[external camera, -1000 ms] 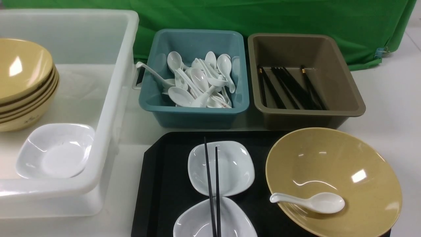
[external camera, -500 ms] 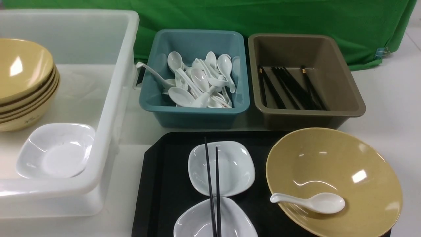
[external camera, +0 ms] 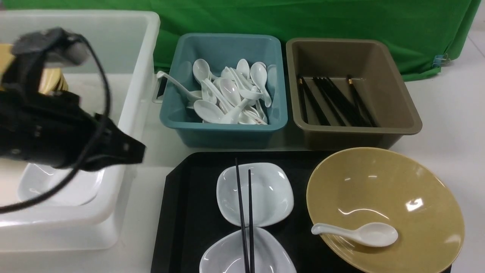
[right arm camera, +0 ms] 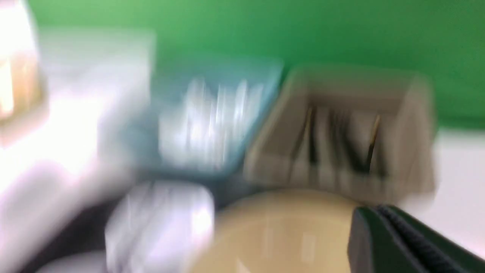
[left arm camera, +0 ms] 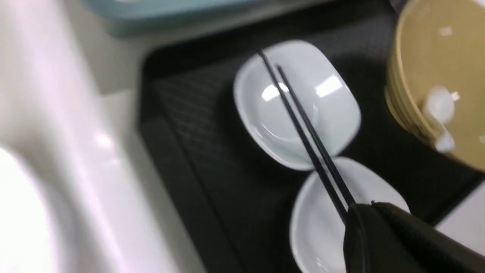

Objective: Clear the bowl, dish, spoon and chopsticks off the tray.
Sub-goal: Use the right arm to grab the soup spoon in the middle

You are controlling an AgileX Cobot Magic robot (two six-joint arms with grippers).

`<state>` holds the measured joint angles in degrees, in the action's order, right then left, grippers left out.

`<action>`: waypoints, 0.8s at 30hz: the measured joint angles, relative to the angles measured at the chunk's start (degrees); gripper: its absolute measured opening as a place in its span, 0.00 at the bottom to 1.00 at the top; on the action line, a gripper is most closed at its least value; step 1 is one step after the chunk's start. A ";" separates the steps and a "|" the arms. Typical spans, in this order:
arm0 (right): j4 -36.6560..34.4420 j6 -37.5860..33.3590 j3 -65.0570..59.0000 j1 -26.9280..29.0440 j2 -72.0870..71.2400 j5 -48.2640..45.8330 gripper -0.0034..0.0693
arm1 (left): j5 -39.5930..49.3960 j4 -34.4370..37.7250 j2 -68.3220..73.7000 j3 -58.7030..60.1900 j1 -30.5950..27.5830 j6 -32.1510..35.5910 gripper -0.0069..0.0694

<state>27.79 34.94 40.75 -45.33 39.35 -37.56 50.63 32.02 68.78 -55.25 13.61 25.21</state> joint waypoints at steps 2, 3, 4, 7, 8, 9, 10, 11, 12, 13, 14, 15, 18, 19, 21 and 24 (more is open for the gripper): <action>0.05 -1.46 4.74 -6.95 5.84 -11.20 0.04 | -0.16 -3.60 0.78 0.00 3.82 -3.60 0.08; -0.25 -1.98 6.32 -9.81 8.35 -15.54 0.04 | -0.16 -5.45 0.95 0.00 5.42 -5.39 0.08; -0.56 -2.64 8.41 -12.17 10.48 -18.55 0.04 | -0.16 -7.09 1.07 0.00 6.75 -6.86 0.08; -2.84 -6.40 14.42 -16.12 14.52 -26.30 0.04 | 0.36 -9.82 1.13 -0.18 8.94 -9.40 0.08; -4.67 -9.33 16.19 -16.76 15.46 -27.24 0.04 | 0.62 -9.99 1.13 -0.39 9.20 -9.83 0.08; -6.27 -11.81 17.61 -16.99 15.80 -27.50 0.04 | 0.86 -10.14 1.13 -0.58 9.27 -10.06 0.08; -9.17 -15.90 18.53 -16.97 16.05 -27.71 0.04 | 1.04 -10.31 1.13 -0.67 9.27 -10.04 0.08; -12.37 -19.85 19.27 -16.97 16.13 -27.84 0.03 | 1.54 -10.41 1.13 -0.97 9.27 -10.08 0.08; -15.17 -23.01 19.67 -16.97 16.12 -27.89 0.03 | 1.77 -10.41 1.13 -1.08 9.27 -10.08 0.08; -20.56 -27.31 20.13 -16.97 16.19 -28.18 0.03 | 2.24 -10.50 1.13 -1.40 9.27 -10.08 0.08; -24.12 -31.42 20.29 -16.97 16.19 -28.40 0.03 | 2.63 -10.55 1.13 -1.61 9.27 -10.08 0.08; -27.79 -34.38 20.34 -16.97 16.31 -28.81 0.03 | 2.75 -10.55 1.13 -1.66 9.27 -10.08 0.08; -45.51 -46.76 20.50 -17.38 17.94 -30.11 0.03 | 3.50 -10.50 1.13 -2.08 9.27 -10.08 0.08; -49.52 -48.45 20.58 -17.43 19.05 -29.09 0.03 | 3.56 -10.19 1.13 -2.15 9.27 -10.08 0.08; -49.93 -46.77 20.83 -17.36 21.42 -26.04 0.03 | 3.79 -9.13 1.13 -2.22 9.27 -10.08 0.08; -41.85 -42.43 21.96 -14.68 24.25 -26.09 0.03 | 4.28 -8.15 1.13 -2.35 9.27 -10.15 0.08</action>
<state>-14.06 -7.49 62.71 -60.01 63.59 -63.65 54.91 23.87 69.91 -57.60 22.88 15.06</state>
